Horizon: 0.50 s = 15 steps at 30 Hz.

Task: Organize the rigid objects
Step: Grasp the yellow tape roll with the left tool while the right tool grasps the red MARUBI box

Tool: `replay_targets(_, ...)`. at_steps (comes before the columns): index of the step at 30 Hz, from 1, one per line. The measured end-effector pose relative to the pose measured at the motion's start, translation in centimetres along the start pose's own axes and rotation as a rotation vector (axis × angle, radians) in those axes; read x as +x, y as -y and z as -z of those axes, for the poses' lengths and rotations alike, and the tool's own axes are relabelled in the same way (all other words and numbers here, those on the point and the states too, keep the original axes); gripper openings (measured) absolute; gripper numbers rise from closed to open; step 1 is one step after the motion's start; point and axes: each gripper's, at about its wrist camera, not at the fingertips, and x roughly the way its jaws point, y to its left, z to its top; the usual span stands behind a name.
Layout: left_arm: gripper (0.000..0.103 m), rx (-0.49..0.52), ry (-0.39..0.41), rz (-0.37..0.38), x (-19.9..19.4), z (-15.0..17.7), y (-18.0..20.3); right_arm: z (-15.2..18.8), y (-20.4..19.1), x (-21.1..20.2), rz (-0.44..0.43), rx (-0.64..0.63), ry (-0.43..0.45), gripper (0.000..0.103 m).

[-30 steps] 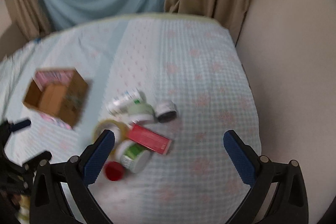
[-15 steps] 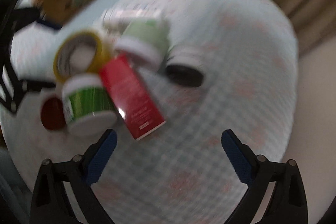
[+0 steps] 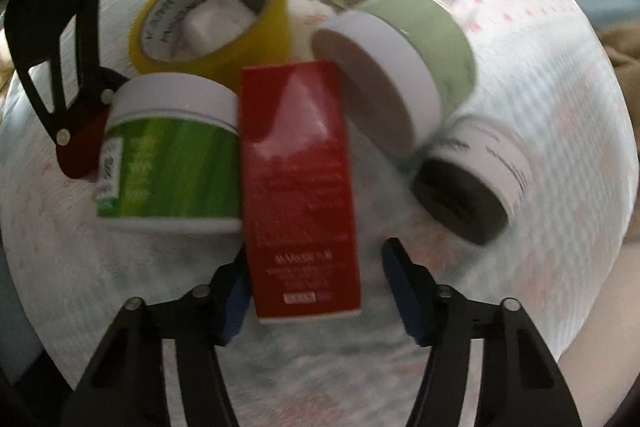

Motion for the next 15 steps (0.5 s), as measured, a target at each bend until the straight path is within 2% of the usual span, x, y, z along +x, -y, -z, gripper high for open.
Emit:
replay_targets(1, 0.102, 0.017, 0.003, -0.01, -0.1, -0.1, 0.2, -0.2, 0.0, 0.1, -0.008, -0.007, 0.004, 0.054)
replay_targets(3, 0.098, 0.041, 0.005, -0.021, -0.2, -0.5, 0.6, -0.6, 0.1, 0.4, -0.037, -0.015, 0.006, 0.044)
replay_targets(5, 0.097, 0.032, 0.005, -0.009, -0.3, -0.7, 0.5, -1.1, 0.0, 0.4, -0.05, -0.033, 0.016, 0.038)
replay_targets(9, 0.097, 0.015, 0.006, -0.005, -0.7, -0.9, -0.4, -1.7, -0.4, 0.7, -0.033, -0.015, 0.019, 0.038)
replay_targets(11, 0.096, -0.002, 0.012, -0.002, -1.0, -0.9, -0.4, -0.5, -1.1, 0.3, -0.021, -0.005, 0.016, 0.038)
replay_targets(15, 0.096, -0.042, 0.039, 0.002, -3.3, 0.3, -2.0, -0.4, -2.8, 0.3, 0.005, 0.032, -0.01, 0.038)
